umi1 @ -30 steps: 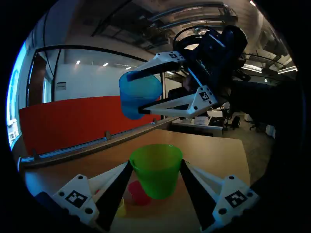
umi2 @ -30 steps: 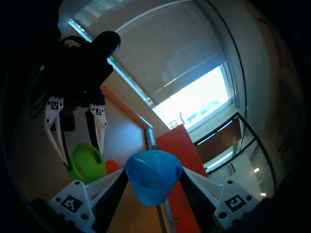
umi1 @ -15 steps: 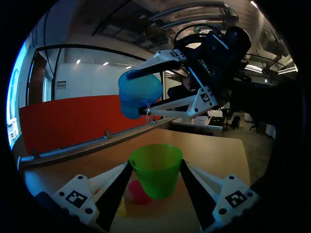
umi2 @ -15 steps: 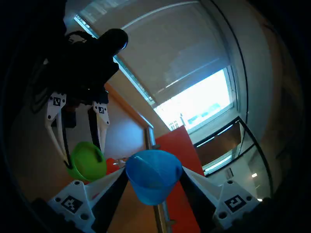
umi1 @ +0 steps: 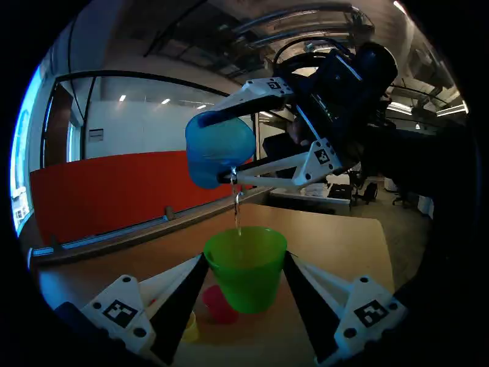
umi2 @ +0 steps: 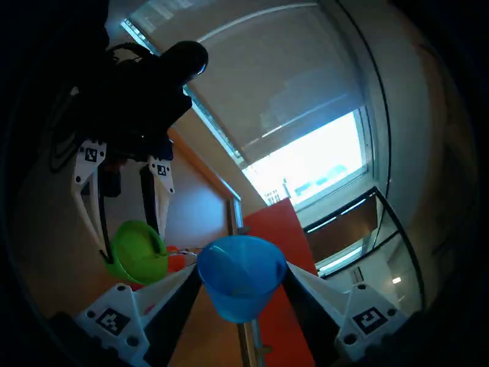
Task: Pour water
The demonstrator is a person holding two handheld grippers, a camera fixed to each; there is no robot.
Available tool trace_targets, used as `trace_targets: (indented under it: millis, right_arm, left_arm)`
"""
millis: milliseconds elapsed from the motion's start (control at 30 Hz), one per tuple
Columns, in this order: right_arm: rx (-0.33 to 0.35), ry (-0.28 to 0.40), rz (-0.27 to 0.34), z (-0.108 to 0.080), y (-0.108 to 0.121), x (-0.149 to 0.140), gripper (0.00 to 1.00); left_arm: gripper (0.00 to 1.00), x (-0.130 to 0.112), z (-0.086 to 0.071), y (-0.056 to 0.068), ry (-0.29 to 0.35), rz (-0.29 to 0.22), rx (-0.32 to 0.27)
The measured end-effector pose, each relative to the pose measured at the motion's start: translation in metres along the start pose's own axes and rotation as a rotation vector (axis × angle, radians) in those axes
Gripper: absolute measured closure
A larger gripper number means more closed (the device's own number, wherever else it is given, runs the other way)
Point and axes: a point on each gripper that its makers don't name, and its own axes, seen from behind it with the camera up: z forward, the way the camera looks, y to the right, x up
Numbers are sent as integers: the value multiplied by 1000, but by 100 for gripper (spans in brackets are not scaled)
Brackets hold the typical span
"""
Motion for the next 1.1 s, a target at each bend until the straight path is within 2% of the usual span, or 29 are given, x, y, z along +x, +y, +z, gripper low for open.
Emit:
trace_targets:
  millis: [1100]
  right_arm:
    - [-7,-3,-68,-3,3,4,9]
  left_arm:
    - [13,5,0,-1,5,0,6]
